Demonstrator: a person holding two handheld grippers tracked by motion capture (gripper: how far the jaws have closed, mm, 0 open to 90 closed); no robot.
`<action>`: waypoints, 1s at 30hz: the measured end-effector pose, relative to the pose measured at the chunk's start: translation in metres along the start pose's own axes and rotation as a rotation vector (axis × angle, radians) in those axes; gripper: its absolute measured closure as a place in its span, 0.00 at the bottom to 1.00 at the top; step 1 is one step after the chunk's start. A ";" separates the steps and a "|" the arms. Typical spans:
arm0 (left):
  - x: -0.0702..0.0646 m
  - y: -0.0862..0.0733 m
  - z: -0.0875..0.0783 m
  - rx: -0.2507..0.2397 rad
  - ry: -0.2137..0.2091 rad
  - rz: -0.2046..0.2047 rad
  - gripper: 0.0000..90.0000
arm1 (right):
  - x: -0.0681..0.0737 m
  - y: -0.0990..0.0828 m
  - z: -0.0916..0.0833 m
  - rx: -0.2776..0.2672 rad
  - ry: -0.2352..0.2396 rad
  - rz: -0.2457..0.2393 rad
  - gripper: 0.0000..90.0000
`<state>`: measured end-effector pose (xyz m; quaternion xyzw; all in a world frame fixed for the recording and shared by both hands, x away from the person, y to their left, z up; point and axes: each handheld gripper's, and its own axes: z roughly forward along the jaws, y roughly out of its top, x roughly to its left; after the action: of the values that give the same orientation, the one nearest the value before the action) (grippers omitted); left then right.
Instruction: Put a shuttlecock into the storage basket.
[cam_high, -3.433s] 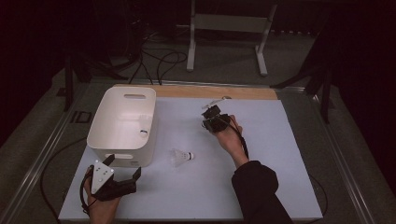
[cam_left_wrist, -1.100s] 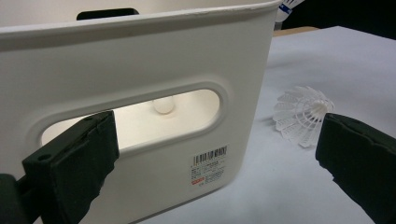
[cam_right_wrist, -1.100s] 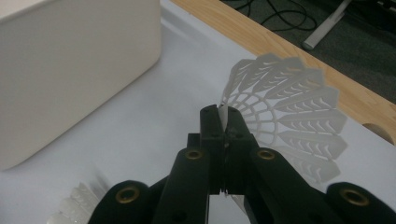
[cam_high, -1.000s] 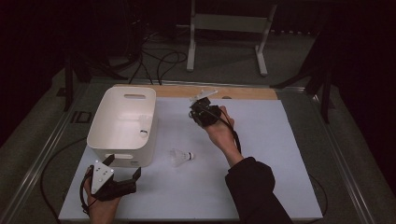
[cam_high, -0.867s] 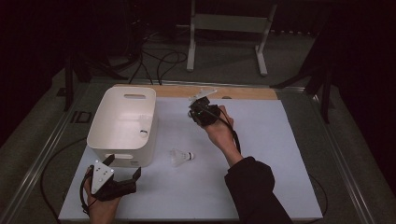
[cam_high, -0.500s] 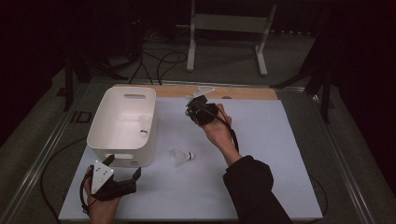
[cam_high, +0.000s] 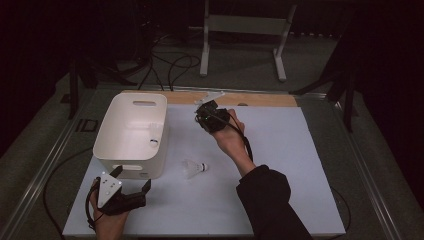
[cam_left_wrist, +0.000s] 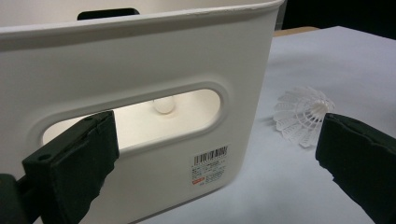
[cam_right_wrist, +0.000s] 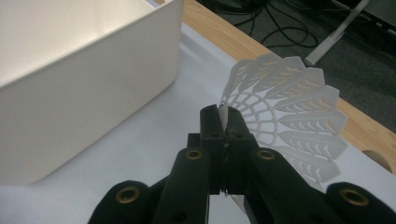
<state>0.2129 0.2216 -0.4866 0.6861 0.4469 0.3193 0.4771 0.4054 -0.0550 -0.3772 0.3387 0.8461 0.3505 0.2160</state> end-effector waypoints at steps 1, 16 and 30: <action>0.000 0.000 0.000 0.001 0.000 0.000 0.00 | 0.001 0.001 0.000 -0.002 0.001 0.002 0.99; 0.000 0.000 0.000 0.002 0.001 0.001 0.00 | 0.007 0.011 -0.002 -0.011 0.011 -0.010 0.99; 0.000 0.000 0.000 0.002 0.002 0.002 0.00 | 0.012 0.019 -0.004 -0.041 0.029 -0.004 0.99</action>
<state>0.2128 0.2217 -0.4866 0.6868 0.4469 0.3202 0.4755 0.4036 -0.0380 -0.3620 0.3274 0.8424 0.3720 0.2115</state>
